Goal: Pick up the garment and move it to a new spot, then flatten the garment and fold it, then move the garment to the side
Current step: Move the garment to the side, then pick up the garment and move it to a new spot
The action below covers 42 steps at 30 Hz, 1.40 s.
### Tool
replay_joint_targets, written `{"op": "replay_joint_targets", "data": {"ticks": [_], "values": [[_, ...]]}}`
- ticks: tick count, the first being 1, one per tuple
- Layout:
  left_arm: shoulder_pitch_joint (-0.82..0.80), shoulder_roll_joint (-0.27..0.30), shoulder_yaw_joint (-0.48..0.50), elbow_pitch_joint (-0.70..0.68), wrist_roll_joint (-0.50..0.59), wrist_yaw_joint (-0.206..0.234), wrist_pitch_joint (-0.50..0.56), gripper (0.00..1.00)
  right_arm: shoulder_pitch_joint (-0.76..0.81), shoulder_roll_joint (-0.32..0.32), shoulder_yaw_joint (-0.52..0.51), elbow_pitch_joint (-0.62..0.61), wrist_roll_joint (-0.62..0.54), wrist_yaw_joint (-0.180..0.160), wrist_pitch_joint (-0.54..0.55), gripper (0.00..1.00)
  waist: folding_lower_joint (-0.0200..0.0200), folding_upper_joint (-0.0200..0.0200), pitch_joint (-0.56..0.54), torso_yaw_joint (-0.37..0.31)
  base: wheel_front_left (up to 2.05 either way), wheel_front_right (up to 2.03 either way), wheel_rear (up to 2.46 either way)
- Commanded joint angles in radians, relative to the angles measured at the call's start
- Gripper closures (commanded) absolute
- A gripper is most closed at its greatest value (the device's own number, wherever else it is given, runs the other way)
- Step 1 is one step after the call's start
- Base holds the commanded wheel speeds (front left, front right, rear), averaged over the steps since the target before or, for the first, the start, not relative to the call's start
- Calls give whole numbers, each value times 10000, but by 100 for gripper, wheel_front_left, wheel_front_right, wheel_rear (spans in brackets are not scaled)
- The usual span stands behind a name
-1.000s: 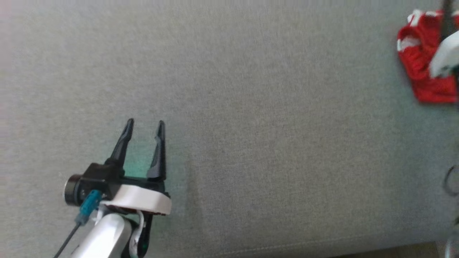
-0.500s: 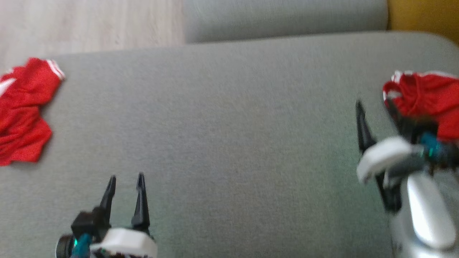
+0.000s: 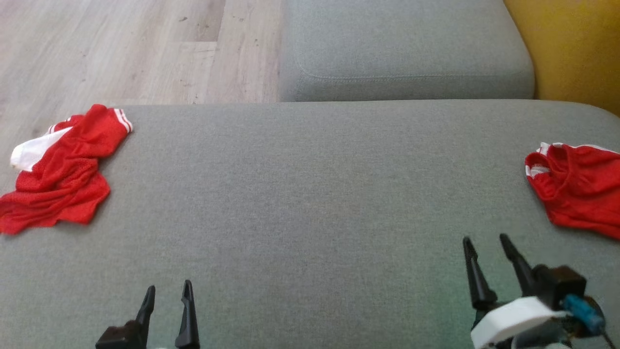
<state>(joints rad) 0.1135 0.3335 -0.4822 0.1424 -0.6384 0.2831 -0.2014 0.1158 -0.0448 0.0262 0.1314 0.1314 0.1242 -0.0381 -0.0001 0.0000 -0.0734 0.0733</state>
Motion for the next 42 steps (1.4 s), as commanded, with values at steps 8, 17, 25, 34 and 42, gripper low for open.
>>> {"op": "replay_joint_targets", "data": {"ticks": [8, 17, 25, 34, 42], "values": [[-464, 179, 346, -328, -64, 87, 56, 0, 24, -56, 399, -625, 60, 65, -76, 0, 1, 0, -9, 31, 0, 0, 0], [-573, 193, 257, -272, -71, 27, 75, 0, 82, -55, 394, -626, 82, 65, 2, 0, 1, 0, 9, 143, 0, 0, 0], [-766, 232, 175, -291, 27, 31, 92, 0, 243, -55, 296, -714, 152, 65, -33, 0, 1, 0, -4, 1337, 0, 0, 0], [-827, 600, 308, -570, 89, 163, 245, 0, 279, -55, 494, -642, 480, 65, -230, 0, 1, 0, -126, 3776, 0, 0, 0], [-297, 662, 984, -1105, -85, 628, -190, 0, -576, -55, 1386, -474, 310, 65, -92, 0, 1, 0, 456, 4315, 0, 0, 0]]}}
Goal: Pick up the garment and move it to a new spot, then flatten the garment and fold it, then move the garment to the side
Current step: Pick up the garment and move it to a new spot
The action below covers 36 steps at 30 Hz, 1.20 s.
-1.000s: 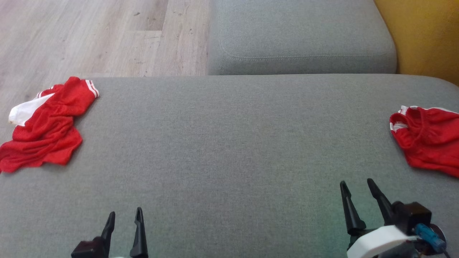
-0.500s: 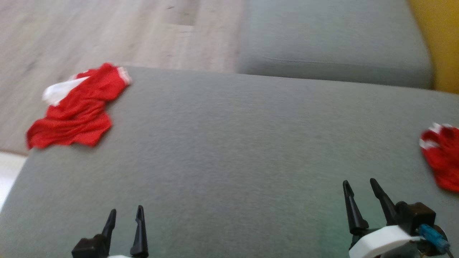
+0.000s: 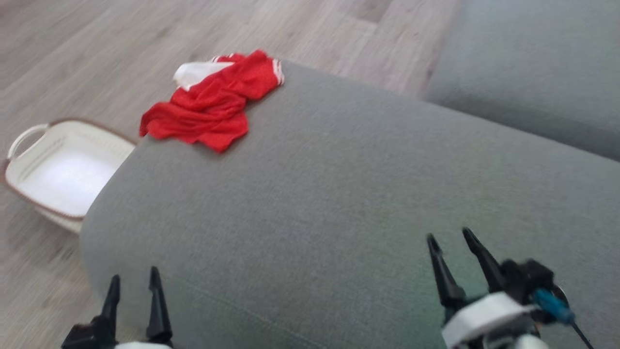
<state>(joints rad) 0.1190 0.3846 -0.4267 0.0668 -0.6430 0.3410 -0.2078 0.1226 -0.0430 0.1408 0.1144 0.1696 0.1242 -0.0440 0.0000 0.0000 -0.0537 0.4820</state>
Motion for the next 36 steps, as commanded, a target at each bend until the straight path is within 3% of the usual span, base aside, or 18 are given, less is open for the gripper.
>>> {"op": "replay_joint_targets", "data": {"ticks": [1, 7, 16, 20, 24, 27, 31, 36], "values": [[-262, 136, 522, -435, -52, 102, -188, 0, -781, -72, 361, -255, -91, 65, -18, 0, 0, 0, 319, 267, 0, 0, 0], [276, 37, 1078, -827, -87, 325, -426, 0, -1403, -72, 1052, 42, -126, 65, 45, 0, 0, 0, 499, 385, 0, 0, 0], [660, -28, 1480, -1066, 11, 295, -508, 0, -1541, -72, 1280, 165, -174, 65, 74, 0, 0, 0, 529, 420, 0, 0, 0], [505, 424, 1746, -1160, 70, 297, -364, 0, -1422, -72, 939, -64, -299, 65, 144, 0, 0, 0, 609, 483, 0, 0, 0], [-424, 1506, 2183, -1591, 291, 216, 279, 0, -1241, -72, 326, -598, -569, 65, 370, 0, 0, 0, 950, 553, 0, 0, 0], [-1879, 2354, 2484, -1915, 428, -92, 853, 0, -1216, -72, -232, -1289, -963, 65, 684, 0, 0, 0, 1460, 557, 0, 0, 0], [-4489, 3311, 2496, -1442, 806, -958, 1263, 0, -1291, -72, -591, -2243, -1465, 65, 1258, 0, 0, 0, 2206, 304, 0, 0, 0], [-7707, 3677, 2469, 44, 840, -1805, 1652, 0, -1794, -72, -522, -3463, -2167, 65, 2079, 0, 0, 0, 3330, -603, 0, 0, 0]]}}
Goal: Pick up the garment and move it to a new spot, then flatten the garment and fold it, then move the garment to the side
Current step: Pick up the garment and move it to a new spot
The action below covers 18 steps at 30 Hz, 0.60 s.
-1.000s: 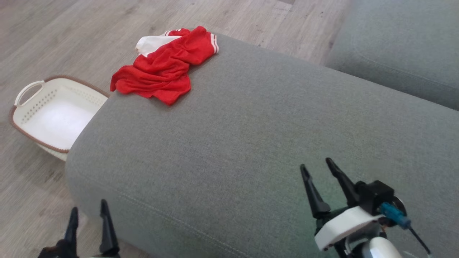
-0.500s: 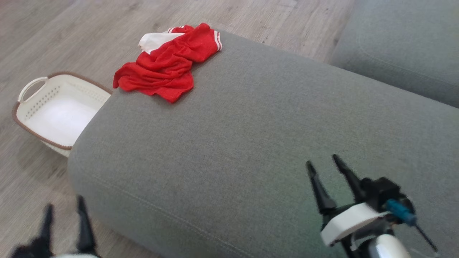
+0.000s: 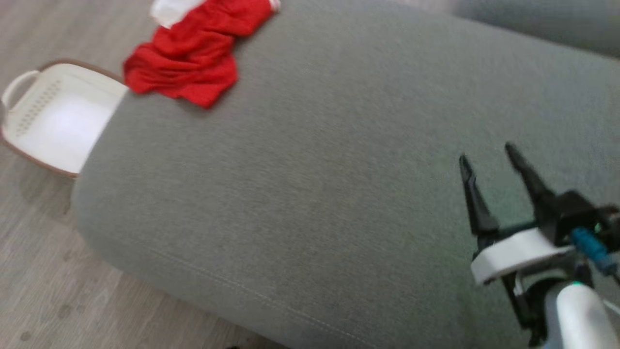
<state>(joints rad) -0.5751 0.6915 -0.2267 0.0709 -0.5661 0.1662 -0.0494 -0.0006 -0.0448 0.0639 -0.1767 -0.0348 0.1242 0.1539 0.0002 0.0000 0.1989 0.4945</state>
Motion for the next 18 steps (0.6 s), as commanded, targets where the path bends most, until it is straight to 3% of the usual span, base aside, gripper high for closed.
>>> {"op": "replay_joint_targets", "data": {"ticks": [1, 5, 8, 18], "values": [[-1349, 672, 357, 438, 183, -206, 173, 0, -653, -55, 269, -802, -264, 65, 259, 0, -2, 0, 1031, -905, 0, 0, 0], [-2920, 563, 52, 1980, 351, -424, 652, 0, -692, -55, 335, -1534, -705, 65, 735, 0, -2, 0, 1557, -1386, 0, 0, 0], [-4320, 83, -104, 3897, 131, -523, 1302, 0, -468, -55, 364, -2584, -1149, 65, 1282, 0, -2, 0, 2300, -1915, 0, 0, 0], [-5532, -1199, -805, 6937, -227, -1470, 1707, 0, 21, -55, 92, -4299, -1637, 65, 1838, 0, -2, 0, 4269, -2420, 0, 0, 0]]}}
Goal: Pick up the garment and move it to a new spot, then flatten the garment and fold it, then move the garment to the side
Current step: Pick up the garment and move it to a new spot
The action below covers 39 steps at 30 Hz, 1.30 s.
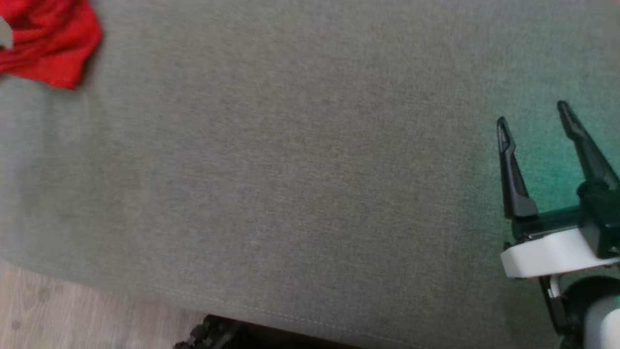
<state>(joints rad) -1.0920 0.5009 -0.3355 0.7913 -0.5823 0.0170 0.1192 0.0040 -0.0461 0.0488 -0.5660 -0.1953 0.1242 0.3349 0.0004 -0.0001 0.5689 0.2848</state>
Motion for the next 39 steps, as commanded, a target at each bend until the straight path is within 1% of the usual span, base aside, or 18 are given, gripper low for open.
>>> {"op": "replay_joint_targets", "data": {"ticks": [1, 6, 10, 11, 12, 13, 14, 15, 19, 25, 32, 34, 39], "values": [[-413, 622, 302, 35, -151, -26, 46, 0, -24, -41, 203, -501, -65, 65, 36, 0, -4, 1, 706, -346, 0, 0, 0], [-550, 327, 176, 1341, -288, -226, 254, 0, 23, -41, 31, -772, -163, 65, 36, 0, -4, 1, 1122, -384, 0, 0, 0], [-593, 190, 107, 2183, -474, -556, 666, 0, 4, -41, 15, -804, -121, 65, -22, 0, -4, 1, 1243, -437, 0, 0, 0], [-614, 162, 117, 2336, -525, -618, 684, 2, -13, -41, 17, -796, -99, 65, -37, 0, -4, 1, 1255, -451, 0, 0, 0], [-642, 142, 116, 2461, -549, -667, 653, 25, -37, -41, 15, -781, -82, 65, -53, 0, -4, 1, 1259, -460, 0, 0, 0], [-676, 126, 105, 2570, -556, -707, 598, 57, -70, -41, 10, -765, -70, 65, -71, 0, -4, 1, 1259, -468, 0, 0, 0], [-709, 109, 80, 2660, -551, -764, 529, 82, -111, -41, 4, -748, -68, 65, -91, 0, -4, 1, 1254, -476, 0, 0, 0], [-736, 96, 46, 2731, -534, -827, 424, 100, -153, -41, -5, -724, -67, 65, -115, 0, -4, 1, 1239, -482, 0, 0, 0], [-916, 161, -64, 2997, -392, -912, -134, 100, -316, -41, -25, -543, 21, 65, -238, 0, -4, 1, 1057, -531, 0, 0, 0], [-1458, 566, -352, 3147, 28, -1034, -999, 100, -676, -41, -79, 107, 416, 65, -620, 0, -4, 1, 303, -791, 0, 0, 0], [-2099, 813, -838, 2931, 410, -1284, -1193, 100, -1010, -41, -302, 1135, 1079, 65, -1208, 0, -4, 1, -1065, -1272, 0, 0, 0], [-2253, 812, -1125, 2657, 599, -1356, -1232, 100, -1033, -41, -404, 1510, 1322, 65, -1421, 0, -4, 1, -1569, -1464, 0, 0, 0], [-2330, 390, -1630, 1627, 567, -1450, -1267, 100, -898, -41, -677, 2406, 1889, 65, -1981, 0, -4, 1, -2944, -1946, 0, 0, 0]]}}
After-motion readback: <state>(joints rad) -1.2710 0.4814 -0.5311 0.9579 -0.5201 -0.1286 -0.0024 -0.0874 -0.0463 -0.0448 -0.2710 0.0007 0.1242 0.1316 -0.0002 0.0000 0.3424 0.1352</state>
